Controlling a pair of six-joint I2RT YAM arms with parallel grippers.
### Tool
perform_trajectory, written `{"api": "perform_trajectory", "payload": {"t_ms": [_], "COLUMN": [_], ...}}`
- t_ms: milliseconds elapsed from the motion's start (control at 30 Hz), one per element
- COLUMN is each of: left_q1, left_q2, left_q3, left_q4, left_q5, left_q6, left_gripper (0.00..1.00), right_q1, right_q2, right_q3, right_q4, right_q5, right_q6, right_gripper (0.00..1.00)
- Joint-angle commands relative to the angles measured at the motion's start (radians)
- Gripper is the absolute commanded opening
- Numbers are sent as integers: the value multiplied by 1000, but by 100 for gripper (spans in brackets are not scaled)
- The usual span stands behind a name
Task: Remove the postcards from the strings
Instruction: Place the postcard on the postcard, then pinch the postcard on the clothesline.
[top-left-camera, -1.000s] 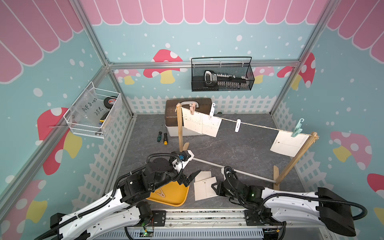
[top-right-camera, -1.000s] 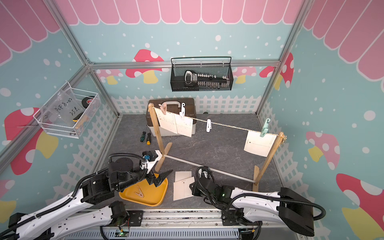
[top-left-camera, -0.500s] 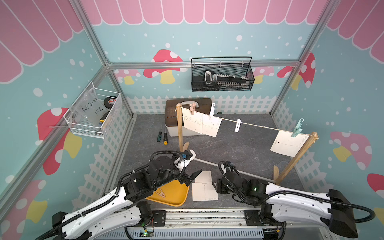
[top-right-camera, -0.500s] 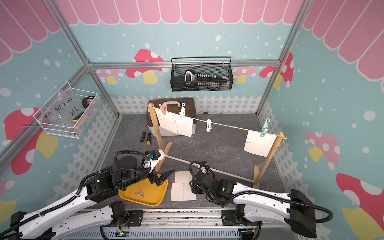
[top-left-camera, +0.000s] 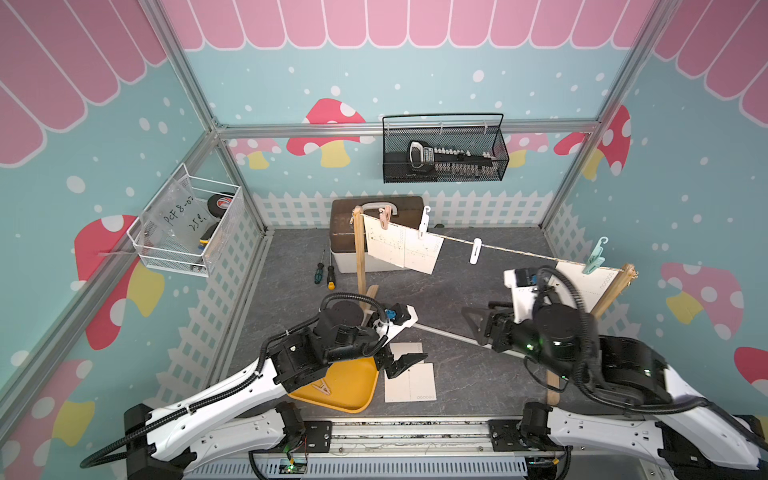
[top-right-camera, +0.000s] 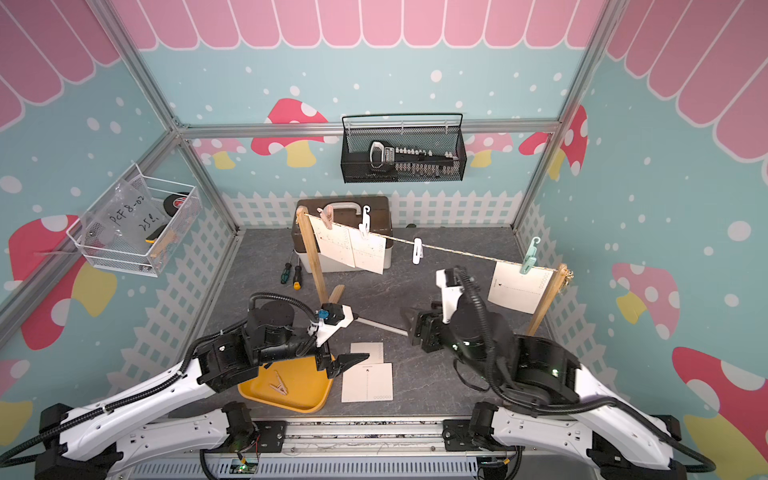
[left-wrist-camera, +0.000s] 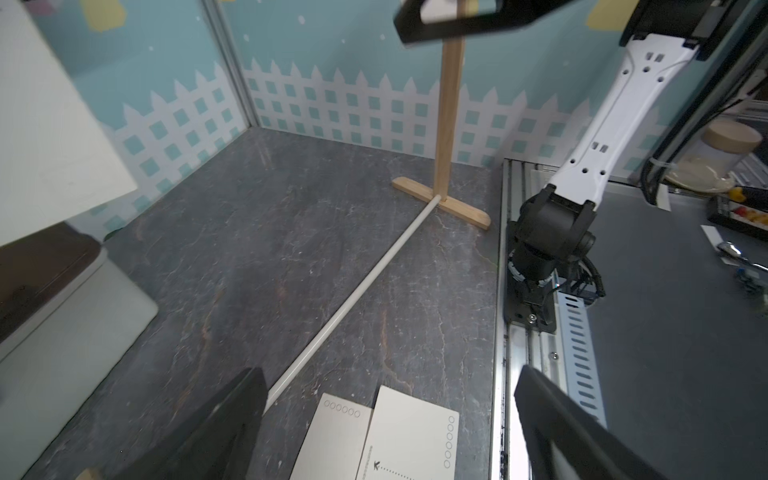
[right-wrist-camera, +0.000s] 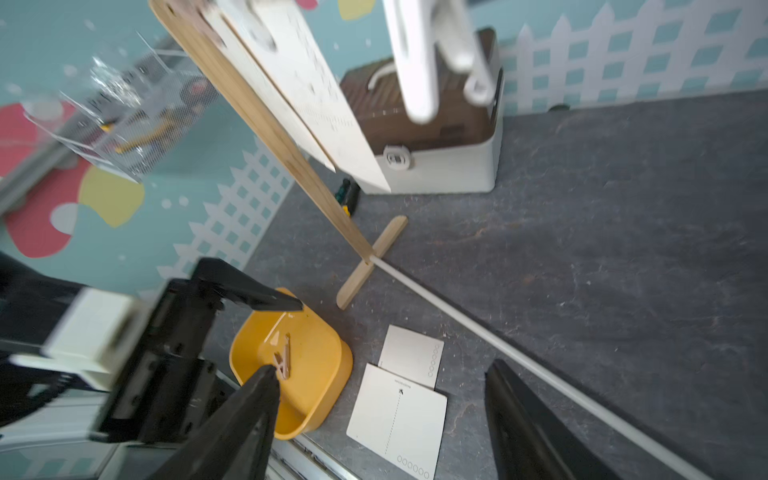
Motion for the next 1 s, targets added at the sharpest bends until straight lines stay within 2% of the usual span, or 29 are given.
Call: {"api": "perform_trajectory", "payload": {"t_ms": [0,167,267,367,467,667,767,867,967], "left_q1": [-13,-62,-93,-117,-135,-170,-171,-172,-171], "left_q2": [61,176,240,299,364,502,575,652,725], "left_q3": [73,140,183,209,241,304,332,390,458], "left_q4": [90,163,207,281,363,543,649,720,763], "left_q5": [118,109,91,59,31,-22,-47,-71,-74], "left_q6": [52,82,88,100,123,233,290,305,313], "left_gripper": [97,97,97,97,97,97,98,98,98], "right_q1": [-5,-6,-5,-5,-5,-5,-5,-5,-5], "right_q2": [18,90,114,86,69,52,34,29,40], "right_q3": [125,309,393,377,360,346,312,311,355], "right_q4": [-75,-29,-22,53,58,58,50,47,-5], "right_q5": [128,185,260,370,502,654,692,694,689], "right_q6": [-53,-86,-39,37,169,343,428,443,460], "right_gripper": [76,74,73,70,69,66,65,64,72]}}
